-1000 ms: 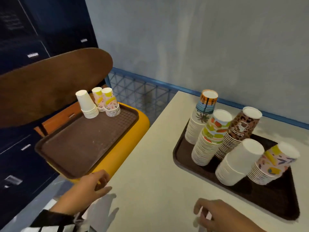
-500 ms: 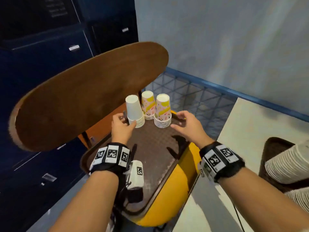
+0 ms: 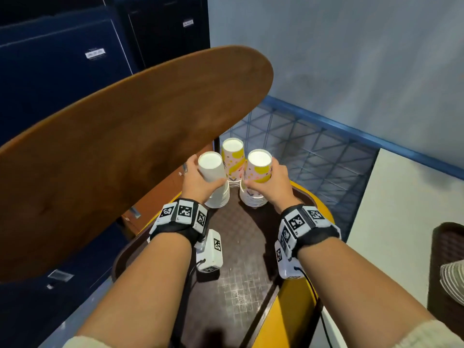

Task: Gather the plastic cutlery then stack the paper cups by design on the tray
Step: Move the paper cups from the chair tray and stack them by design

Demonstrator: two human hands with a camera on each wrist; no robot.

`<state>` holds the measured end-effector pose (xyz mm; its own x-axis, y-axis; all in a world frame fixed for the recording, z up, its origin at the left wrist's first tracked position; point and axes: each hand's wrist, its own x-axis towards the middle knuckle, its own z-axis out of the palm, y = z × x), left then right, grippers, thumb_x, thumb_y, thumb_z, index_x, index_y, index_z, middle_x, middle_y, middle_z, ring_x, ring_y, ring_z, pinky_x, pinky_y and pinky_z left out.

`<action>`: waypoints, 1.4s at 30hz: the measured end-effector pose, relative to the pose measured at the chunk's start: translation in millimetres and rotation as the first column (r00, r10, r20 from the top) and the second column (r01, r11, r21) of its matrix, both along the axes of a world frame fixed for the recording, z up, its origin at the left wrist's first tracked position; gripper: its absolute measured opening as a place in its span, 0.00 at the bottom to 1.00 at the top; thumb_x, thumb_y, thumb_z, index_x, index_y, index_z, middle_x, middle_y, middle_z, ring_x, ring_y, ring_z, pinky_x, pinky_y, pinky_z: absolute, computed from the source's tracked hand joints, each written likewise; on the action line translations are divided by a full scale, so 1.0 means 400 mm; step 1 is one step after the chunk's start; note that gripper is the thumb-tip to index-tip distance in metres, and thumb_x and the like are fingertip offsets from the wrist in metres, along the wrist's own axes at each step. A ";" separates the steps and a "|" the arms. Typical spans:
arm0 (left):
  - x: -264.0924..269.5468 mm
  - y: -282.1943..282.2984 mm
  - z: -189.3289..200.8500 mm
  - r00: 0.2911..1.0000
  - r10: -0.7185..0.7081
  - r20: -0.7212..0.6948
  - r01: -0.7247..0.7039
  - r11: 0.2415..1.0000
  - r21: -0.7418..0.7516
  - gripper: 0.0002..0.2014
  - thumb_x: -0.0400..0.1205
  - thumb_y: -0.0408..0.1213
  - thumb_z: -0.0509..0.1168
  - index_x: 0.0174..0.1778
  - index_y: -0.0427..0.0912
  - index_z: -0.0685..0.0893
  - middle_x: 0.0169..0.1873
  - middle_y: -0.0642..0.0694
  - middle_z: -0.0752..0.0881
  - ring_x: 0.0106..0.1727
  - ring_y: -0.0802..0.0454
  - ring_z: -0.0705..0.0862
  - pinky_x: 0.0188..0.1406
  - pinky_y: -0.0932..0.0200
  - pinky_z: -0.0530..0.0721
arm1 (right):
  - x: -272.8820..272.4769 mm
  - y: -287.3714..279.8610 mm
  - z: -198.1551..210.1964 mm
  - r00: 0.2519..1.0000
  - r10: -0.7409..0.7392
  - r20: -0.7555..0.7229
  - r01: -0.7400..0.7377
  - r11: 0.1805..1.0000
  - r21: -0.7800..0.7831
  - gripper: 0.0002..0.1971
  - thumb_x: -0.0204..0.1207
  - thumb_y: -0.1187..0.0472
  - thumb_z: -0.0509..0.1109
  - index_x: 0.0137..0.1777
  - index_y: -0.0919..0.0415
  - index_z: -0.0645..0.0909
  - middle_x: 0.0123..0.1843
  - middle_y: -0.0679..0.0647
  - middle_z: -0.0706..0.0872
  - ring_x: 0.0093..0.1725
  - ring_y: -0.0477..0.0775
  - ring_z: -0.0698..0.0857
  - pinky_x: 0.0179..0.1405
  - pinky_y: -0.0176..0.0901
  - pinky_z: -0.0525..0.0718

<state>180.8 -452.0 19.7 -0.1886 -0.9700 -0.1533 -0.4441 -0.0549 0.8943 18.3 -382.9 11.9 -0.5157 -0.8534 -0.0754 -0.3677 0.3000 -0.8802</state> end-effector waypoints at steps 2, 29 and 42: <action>0.004 0.022 -0.012 0.999 -0.026 0.019 0.026 1.000 0.017 0.38 0.67 0.31 0.78 0.72 0.37 0.68 0.69 0.36 0.74 0.71 0.42 0.72 0.59 0.62 0.67 | 0.008 0.009 -0.027 1.000 0.016 0.013 -0.017 0.997 0.078 0.41 0.52 0.55 0.84 0.67 0.54 0.71 0.65 0.60 0.74 0.66 0.57 0.76 0.69 0.57 0.77; 0.015 0.532 0.097 0.954 -0.192 -0.231 0.199 0.980 0.007 0.45 0.49 0.49 0.79 0.65 0.60 0.69 0.53 0.60 0.81 0.58 0.56 0.80 0.54 0.58 0.78 | 0.000 0.650 0.140 0.967 -0.065 0.247 0.092 0.990 -0.102 0.38 0.60 0.60 0.81 0.65 0.40 0.64 0.61 0.44 0.79 0.61 0.46 0.79 0.61 0.44 0.79; -0.329 1.025 0.206 0.768 -0.568 -0.296 0.559 0.820 -0.123 0.40 0.52 0.46 0.76 0.63 0.56 0.73 0.53 0.60 0.84 0.51 0.72 0.82 0.42 0.75 0.81 | -0.228 1.259 0.239 0.925 -0.273 0.264 0.306 0.948 -0.092 0.34 0.59 0.69 0.81 0.58 0.41 0.69 0.53 0.37 0.82 0.56 0.42 0.83 0.59 0.41 0.80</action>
<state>49.1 -42.0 102.3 -0.7352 -0.6772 0.0301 -0.0920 0.1438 0.9853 -73.0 120.7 107.4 -0.7213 -0.6803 -0.1303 -0.0498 0.2386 -0.9699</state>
